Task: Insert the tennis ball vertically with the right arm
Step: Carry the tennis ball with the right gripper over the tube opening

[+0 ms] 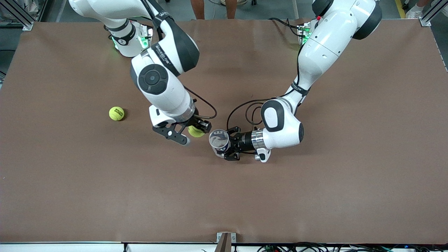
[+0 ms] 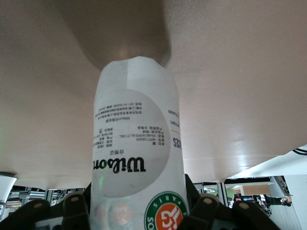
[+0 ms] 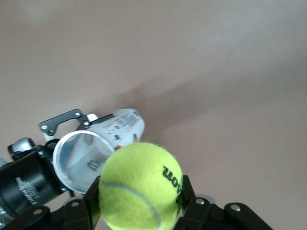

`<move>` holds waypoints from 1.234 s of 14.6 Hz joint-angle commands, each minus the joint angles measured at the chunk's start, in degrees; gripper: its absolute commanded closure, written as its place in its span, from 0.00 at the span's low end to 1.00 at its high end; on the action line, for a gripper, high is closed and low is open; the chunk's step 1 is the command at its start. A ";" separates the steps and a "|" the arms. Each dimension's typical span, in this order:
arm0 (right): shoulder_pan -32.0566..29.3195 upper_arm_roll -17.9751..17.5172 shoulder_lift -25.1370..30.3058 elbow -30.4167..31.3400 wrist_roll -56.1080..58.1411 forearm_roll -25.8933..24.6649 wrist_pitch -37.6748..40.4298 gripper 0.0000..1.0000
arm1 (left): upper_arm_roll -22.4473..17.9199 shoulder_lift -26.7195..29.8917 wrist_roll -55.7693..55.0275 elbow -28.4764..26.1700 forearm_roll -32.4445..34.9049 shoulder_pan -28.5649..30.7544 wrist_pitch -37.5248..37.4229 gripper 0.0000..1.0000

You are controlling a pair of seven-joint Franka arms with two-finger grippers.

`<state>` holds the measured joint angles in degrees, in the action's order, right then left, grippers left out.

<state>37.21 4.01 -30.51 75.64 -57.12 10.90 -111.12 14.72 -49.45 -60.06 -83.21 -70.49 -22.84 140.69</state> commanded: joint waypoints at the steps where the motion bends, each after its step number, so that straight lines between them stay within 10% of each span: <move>1: 1.55 0.65 -1.48 -1.55 -2.81 1.14 -3.39 0.51 | -0.13 0.14 -0.84 0.42 -0.52 -0.36 0.11 0.34; 18: 3.66 0.74 -6.23 -4.63 -3.87 0.61 -11.49 0.46 | -0.13 -0.03 -0.32 0.42 -0.70 -0.36 0.11 0.34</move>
<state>40.46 4.24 -35.54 72.36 -60.25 10.92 -121.43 14.74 -49.45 -60.13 -83.21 -70.49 -22.86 140.69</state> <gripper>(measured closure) 0.339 0.335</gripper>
